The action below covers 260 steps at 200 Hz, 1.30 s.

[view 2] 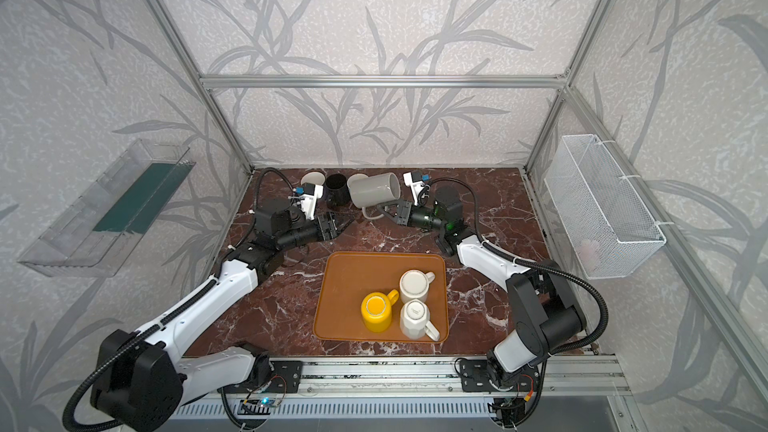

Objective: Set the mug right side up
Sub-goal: 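Tip the grey mug sideways toward the left gripper with the right gripper, then close the left gripper on the grey mug's rim while the right gripper holds it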

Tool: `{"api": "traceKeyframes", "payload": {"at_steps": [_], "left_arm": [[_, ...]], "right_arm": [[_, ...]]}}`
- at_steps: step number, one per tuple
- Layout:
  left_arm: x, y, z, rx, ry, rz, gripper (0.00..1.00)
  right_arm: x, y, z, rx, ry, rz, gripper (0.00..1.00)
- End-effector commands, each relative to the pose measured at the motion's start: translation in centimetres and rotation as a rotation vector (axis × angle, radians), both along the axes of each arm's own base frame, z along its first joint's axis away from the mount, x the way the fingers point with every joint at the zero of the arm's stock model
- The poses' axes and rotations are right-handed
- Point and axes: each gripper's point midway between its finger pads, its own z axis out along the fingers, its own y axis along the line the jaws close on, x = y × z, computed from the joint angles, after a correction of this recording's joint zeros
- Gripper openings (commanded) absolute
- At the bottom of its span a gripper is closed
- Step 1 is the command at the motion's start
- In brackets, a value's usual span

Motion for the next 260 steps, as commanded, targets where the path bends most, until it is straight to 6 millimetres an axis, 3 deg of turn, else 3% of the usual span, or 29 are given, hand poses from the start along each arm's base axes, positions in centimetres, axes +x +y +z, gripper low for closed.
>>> {"api": "traceKeyframes", "payload": {"at_steps": [1, 54, 84, 125, 260], "left_arm": [[-0.2, -1.4, 2.7, -0.148, -0.045, -0.105, 0.66], [-0.2, -2.9, 5.3, -0.291, -0.094, -0.23, 0.63], [-0.2, -3.2, 5.6, -0.305, -0.096, -0.258, 0.58], [-0.2, -3.4, 6.3, -0.344, -0.102, -0.286, 0.45], [-1.2, -3.3, 8.1, -0.408, -0.15, -0.331, 0.27]], "right_arm": [[-1.5, -0.2, 7.0, 0.153, -0.233, 0.059, 0.0], [-1.7, 0.0, 7.8, 0.22, -0.239, 0.089, 0.0], [-2.1, 0.3, 7.9, 0.226, -0.251, 0.114, 0.0], [-2.9, 1.3, 7.9, 0.224, -0.273, 0.152, 0.0], [-3.7, 2.6, 7.7, 0.278, -0.285, 0.225, 0.0]]}}
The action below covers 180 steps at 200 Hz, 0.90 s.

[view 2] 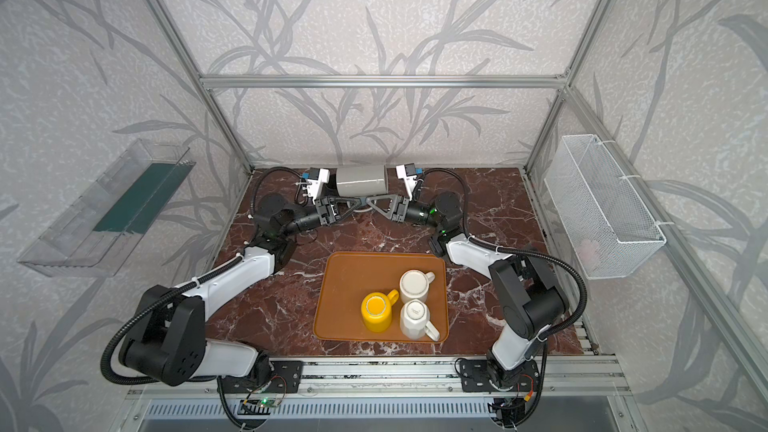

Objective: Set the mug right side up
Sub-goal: 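Close the left gripper on the grey mug's rim while the right gripper holds it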

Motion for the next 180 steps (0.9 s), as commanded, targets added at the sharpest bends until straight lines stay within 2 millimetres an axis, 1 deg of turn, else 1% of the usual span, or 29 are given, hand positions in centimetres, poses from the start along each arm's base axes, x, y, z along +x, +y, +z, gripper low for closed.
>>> {"api": "traceKeyframes", "payload": {"at_steps": [1, 46, 48, 50, 66, 92, 106, 110, 113, 119, 160, 170, 180], "left_arm": [[-1.0, 0.0, 2.2, -0.041, -0.085, -0.036, 0.26], [-1.0, 0.0, 2.3, -0.043, -0.089, -0.034, 0.18], [-1.0, 0.0, 2.4, -0.044, -0.09, -0.033, 0.18], [-1.0, 0.0, 2.4, -0.044, -0.091, -0.033, 0.17], [-0.8, 0.0, 2.3, -0.046, -0.086, -0.032, 0.16], [-0.7, 0.0, 2.6, -0.068, -0.089, -0.037, 0.06], [-0.7, 0.0, 2.9, -0.091, -0.094, -0.05, 0.0], [-0.8, 0.0, 3.1, -0.098, -0.097, -0.055, 0.0], [-0.7, 0.0, 3.0, -0.102, -0.094, -0.055, 0.0], [-0.7, -0.1, 3.1, -0.11, -0.096, -0.06, 0.0], [-0.5, 0.1, 3.1, -0.119, -0.108, -0.046, 0.0], [-0.5, 0.2, 3.1, -0.114, -0.111, -0.038, 0.0], [-0.5, 0.2, 3.1, -0.107, -0.11, -0.03, 0.0]], "right_arm": [[-1.5, 0.1, 3.2, 0.065, -0.139, 0.047, 0.0], [-1.6, 0.2, 3.0, 0.061, -0.135, 0.053, 0.0], [-1.2, 0.4, 2.2, 0.051, -0.117, 0.053, 0.0], [-1.1, 0.5, 1.9, 0.048, -0.112, 0.053, 0.0], [-1.1, 0.6, 1.6, 0.04, -0.11, 0.051, 0.0], [-1.3, 0.8, 1.1, 0.014, -0.116, 0.056, 0.0], [-1.2, 1.1, 0.4, -0.009, -0.104, 0.052, 0.0], [-1.2, 1.1, 0.2, -0.015, -0.103, 0.052, 0.0], [-1.6, 0.9, 1.1, -0.008, -0.123, 0.05, 0.0], [-1.7, 0.9, 1.2, -0.012, -0.126, 0.048, 0.0], [-1.8, 0.7, 0.7, -0.054, -0.125, 0.031, 0.0], [-2.0, 0.7, 0.5, -0.065, -0.129, 0.036, 0.07], [-2.0, 0.6, 0.3, -0.076, -0.125, 0.037, 0.12]]}}
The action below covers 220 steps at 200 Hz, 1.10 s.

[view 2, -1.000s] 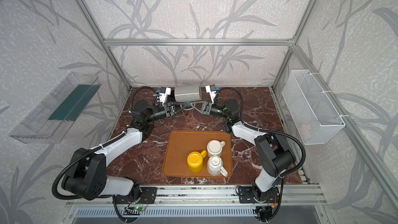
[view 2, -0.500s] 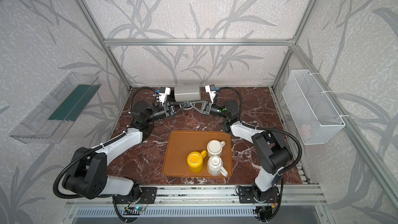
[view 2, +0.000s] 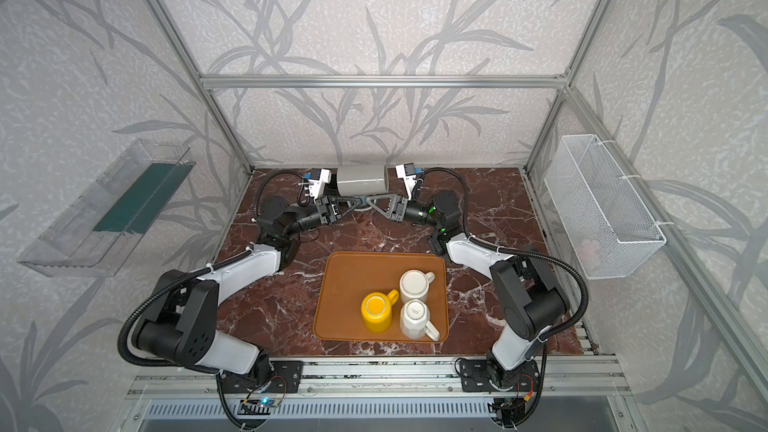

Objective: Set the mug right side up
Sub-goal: 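Close the left gripper on the grey mug's rim while the right gripper holds it, then open and withdraw the right gripper while the left gripper turns the mug upright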

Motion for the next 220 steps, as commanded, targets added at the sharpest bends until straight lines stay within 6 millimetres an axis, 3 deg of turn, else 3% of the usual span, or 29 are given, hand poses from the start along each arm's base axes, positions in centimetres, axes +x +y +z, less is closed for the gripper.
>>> {"api": "traceKeyframes", "payload": {"at_steps": [1, 67, 121, 152, 185, 220], "left_arm": [[-1.3, 0.2, 3.7, -0.055, -0.115, -0.001, 0.0], [-1.8, 0.7, 4.1, -0.039, -0.121, 0.027, 0.0], [-1.7, 0.7, 3.9, -0.031, -0.118, 0.032, 0.0], [-1.0, 0.6, 2.2, 0.058, -0.084, 0.072, 0.0], [-0.7, 0.7, -0.7, 0.263, -0.043, 0.144, 0.0], [-0.6, 0.5, -2.7, 0.417, -0.015, 0.183, 0.0]], "right_arm": [[-2.4, 0.5, 0.6, -0.038, -0.109, 0.072, 0.13], [-2.9, -0.4, -0.8, -0.065, -0.091, 0.067, 0.45], [-3.8, -1.3, -2.4, -0.102, -0.068, 0.057, 0.58], [-4.3, -1.9, -3.8, -0.164, -0.051, 0.03, 0.63], [-5.0, -3.1, -6.1, -0.287, -0.019, -0.018, 0.64], [-5.2, -5.2, -7.9, -0.436, -0.011, -0.133, 0.64]]}}
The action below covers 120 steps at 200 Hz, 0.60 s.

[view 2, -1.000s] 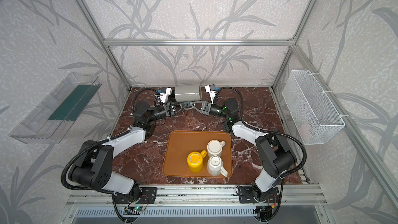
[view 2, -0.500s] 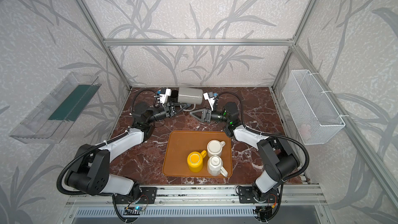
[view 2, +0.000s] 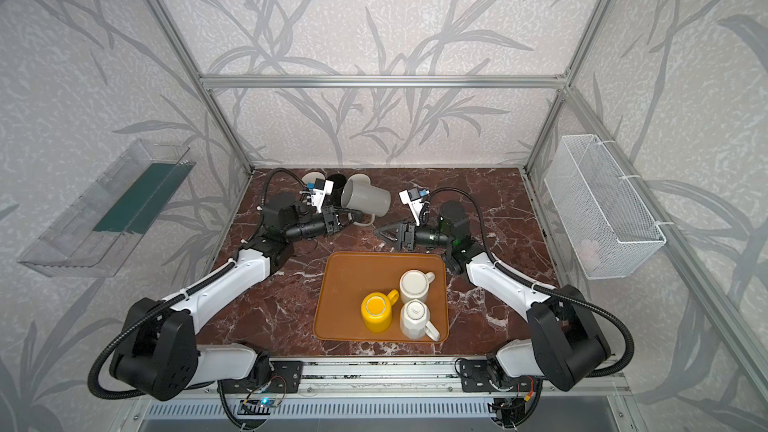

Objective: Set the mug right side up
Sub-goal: 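Open and withdraw the right gripper while the left gripper turns the mug upright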

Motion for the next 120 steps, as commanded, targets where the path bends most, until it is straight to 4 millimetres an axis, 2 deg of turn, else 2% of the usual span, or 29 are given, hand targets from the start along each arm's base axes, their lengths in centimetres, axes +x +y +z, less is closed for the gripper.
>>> {"api": "traceKeyframes", "payload": {"at_steps": [1, 64, 120], "left_arm": [[0.0, 0.2, 2.2, 0.121, -0.149, 0.021, 0.0], [1.4, -0.6, -0.1, 0.292, -0.115, 0.059, 0.0], [3.6, -1.3, -1.0, 0.416, -0.109, 0.099, 0.0]], "right_arm": [[-0.1, -1.9, -2.7, -0.147, 0.007, -0.093, 0.64], [-0.1, -6.0, -4.3, -0.316, 0.0, -0.311, 0.63], [-0.9, -6.9, -6.0, -0.363, 0.03, -0.328, 0.62]]}}
